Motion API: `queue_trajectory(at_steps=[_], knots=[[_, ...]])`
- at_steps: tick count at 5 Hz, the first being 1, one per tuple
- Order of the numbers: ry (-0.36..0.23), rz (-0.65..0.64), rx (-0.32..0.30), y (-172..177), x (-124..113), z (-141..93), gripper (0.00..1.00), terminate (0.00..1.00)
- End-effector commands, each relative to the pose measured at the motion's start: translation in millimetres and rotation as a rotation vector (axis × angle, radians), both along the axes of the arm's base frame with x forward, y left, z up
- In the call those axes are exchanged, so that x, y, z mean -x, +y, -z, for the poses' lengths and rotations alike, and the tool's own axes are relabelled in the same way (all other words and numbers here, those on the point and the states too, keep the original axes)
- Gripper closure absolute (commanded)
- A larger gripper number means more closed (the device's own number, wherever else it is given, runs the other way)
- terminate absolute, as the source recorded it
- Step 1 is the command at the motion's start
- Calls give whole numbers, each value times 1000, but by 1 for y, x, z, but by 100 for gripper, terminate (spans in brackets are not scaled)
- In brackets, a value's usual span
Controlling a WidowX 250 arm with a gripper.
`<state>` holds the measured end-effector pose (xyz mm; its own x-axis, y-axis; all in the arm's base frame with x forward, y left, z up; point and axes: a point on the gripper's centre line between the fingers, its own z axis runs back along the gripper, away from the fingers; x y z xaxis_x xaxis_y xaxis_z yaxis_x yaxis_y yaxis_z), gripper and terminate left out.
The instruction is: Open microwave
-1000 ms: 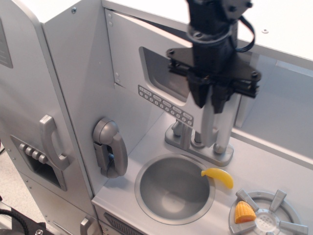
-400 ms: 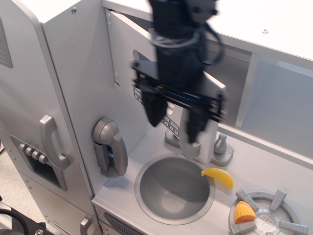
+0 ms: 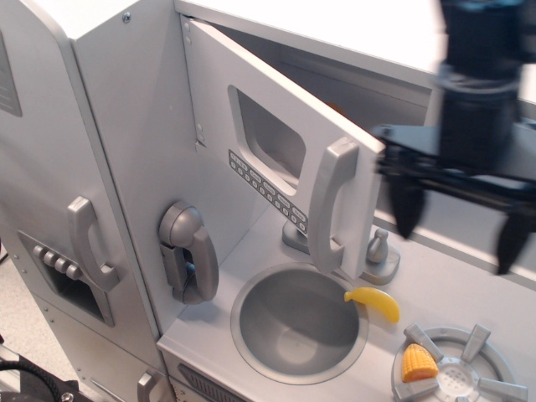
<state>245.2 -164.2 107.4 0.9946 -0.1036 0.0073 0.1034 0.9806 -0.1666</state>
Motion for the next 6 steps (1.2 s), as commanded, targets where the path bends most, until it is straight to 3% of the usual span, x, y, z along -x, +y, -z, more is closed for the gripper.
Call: queue_trajectory(at_steps=[1,2,3,4,6], knots=[[-180,-55,29,-16,-39,-25,0,0],[-245,-75,-43,8,-46,-19,0,0],[-296,-94,-67,36,-50,-22,0,0],[-259,-103,-66,64,-51,-25,0,0],[-240,-85,-72,127,-16,-24,0,0]])
